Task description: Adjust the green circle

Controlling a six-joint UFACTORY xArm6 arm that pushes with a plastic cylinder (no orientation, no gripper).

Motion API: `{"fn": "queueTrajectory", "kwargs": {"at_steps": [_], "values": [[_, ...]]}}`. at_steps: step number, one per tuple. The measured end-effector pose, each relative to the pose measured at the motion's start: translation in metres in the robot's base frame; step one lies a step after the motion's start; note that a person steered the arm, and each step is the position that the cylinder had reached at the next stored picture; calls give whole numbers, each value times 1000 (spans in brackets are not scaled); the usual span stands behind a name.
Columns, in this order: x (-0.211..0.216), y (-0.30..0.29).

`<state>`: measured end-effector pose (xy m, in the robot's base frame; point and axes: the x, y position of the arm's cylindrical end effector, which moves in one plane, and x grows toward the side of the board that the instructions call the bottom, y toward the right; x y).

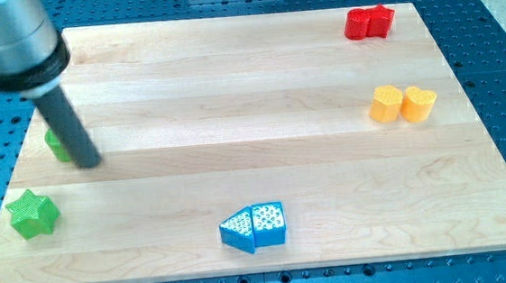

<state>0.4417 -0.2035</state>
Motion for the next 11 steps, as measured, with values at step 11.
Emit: {"fn": "queueTrajectory", "kwargs": {"at_steps": [11], "values": [[-39,-15]]}}
